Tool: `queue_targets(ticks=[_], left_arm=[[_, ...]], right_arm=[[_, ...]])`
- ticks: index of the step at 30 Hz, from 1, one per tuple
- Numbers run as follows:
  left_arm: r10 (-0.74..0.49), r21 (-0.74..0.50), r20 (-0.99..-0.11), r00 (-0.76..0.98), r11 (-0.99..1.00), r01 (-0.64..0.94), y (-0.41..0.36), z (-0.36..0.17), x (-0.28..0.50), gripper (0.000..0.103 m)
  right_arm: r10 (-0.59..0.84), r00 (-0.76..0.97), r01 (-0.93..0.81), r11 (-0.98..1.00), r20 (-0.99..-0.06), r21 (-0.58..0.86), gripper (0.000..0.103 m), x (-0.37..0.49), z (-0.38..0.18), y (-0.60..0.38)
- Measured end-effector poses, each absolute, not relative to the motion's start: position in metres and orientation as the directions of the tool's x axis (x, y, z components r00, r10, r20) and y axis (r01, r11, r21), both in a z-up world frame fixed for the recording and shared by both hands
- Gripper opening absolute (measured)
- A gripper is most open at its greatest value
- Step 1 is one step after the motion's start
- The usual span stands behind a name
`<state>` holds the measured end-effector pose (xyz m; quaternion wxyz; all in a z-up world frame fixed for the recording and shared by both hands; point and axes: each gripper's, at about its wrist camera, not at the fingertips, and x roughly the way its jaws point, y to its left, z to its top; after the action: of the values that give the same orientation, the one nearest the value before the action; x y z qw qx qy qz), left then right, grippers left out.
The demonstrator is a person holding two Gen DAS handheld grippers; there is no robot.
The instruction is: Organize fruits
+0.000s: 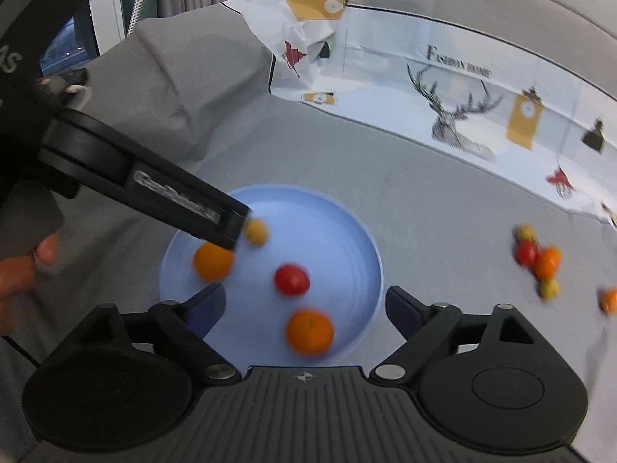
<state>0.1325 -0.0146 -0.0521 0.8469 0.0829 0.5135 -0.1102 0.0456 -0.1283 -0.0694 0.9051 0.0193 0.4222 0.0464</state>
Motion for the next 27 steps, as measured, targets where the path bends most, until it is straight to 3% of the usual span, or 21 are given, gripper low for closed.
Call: queue_targets(ticks=[6,12,27], left_arm=[[-0.073,0.043,-0.880,0.470,0.972,0.230,0.017,-0.025,0.070,0.102],[-0.092,0.023,-0.857,0.507,0.976,0.216,0.034,-0.004,0.017,0.102],[-0.122,0.029,-0.793,0.597,0.971,0.237,0.032,0.030,-0.042,0.102]], right_arm=[[0.114,0.639,-0.051,0.993,-0.760,0.106,0.099,-0.019,-0.040,-0.119],[0.102,0.724,-0.042,0.994,-0.682,0.103,0.101,-0.062,-0.006,-0.107],[0.018,0.823,0.004,0.999,-0.568,0.038,0.102,-0.131,0.034,-0.108]])
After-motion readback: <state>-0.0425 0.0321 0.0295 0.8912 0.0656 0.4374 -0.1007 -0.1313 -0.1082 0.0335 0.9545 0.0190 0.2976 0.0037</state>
